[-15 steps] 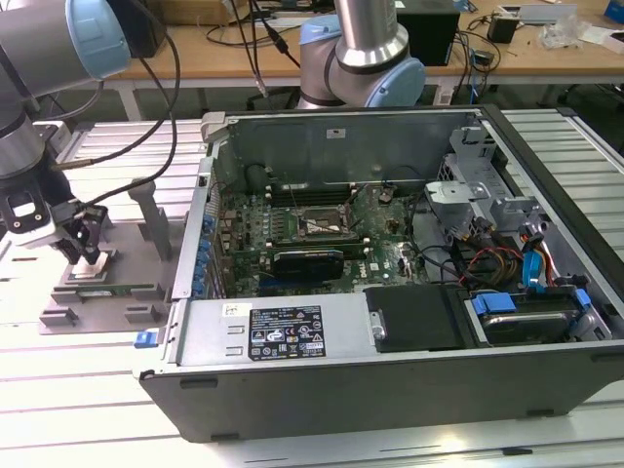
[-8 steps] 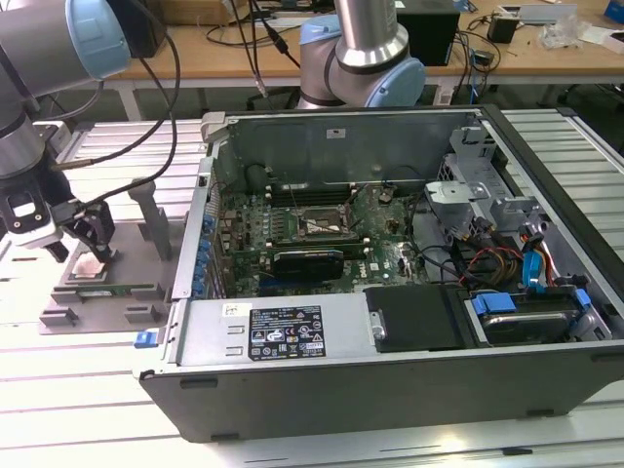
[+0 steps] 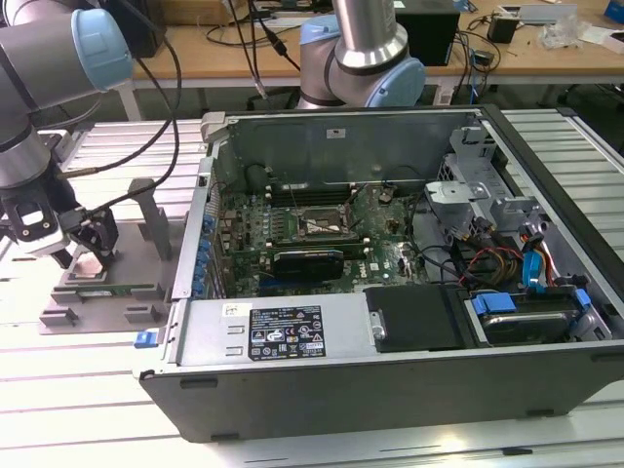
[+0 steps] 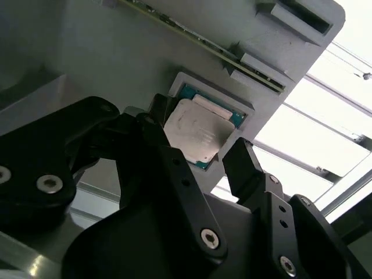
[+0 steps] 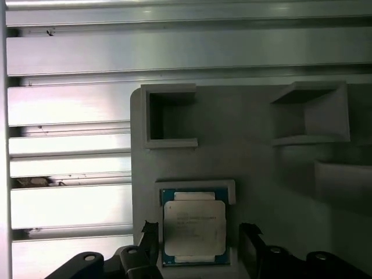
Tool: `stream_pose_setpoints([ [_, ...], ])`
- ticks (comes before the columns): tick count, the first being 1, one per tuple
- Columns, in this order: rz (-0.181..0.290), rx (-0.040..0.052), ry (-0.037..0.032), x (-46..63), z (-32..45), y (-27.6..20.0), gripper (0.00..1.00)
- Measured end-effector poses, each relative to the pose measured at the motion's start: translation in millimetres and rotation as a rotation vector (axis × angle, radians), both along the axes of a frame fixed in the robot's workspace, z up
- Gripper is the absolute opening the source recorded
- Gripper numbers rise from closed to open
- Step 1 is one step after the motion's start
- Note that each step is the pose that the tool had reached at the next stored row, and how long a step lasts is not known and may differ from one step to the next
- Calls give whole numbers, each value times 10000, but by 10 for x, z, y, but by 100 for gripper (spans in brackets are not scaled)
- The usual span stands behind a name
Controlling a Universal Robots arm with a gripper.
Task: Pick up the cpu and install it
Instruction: 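Pick up the cpu and move it towards the insertion slot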
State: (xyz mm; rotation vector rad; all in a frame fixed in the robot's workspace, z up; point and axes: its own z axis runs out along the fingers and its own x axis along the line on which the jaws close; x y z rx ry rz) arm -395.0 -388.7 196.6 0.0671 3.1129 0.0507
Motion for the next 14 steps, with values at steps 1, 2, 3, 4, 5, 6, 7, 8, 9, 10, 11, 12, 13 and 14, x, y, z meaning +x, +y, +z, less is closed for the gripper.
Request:
stream_pose_setpoints([
  [1,41,0,-2,0,-12,2,66],
  [2,101,0,-6,-1,-29,6,66],
  [3,163,-1,-9,-1,-46,18,66],
  [4,184,-1,-10,0,-53,22,66],
  [5,208,1,-15,0,-60,23,66],
  [6,235,2,-20,0,-66,23,66],
  [7,237,2,-21,-1,-67,24,66],
  [8,240,3,-22,-1,-70,24,66],
  [9,241,3,-23,-2,-74,24,66],
  [10,243,4,-25,-2,-79,25,66],
  [11,242,3,-24,-5,-84,29,66],
  [12,243,3,-23,-7,-88,34,66],
  [13,244,2,-22,-8,-90,39,66],
  [14,244,4,-27,-8,-94,50,66],
])
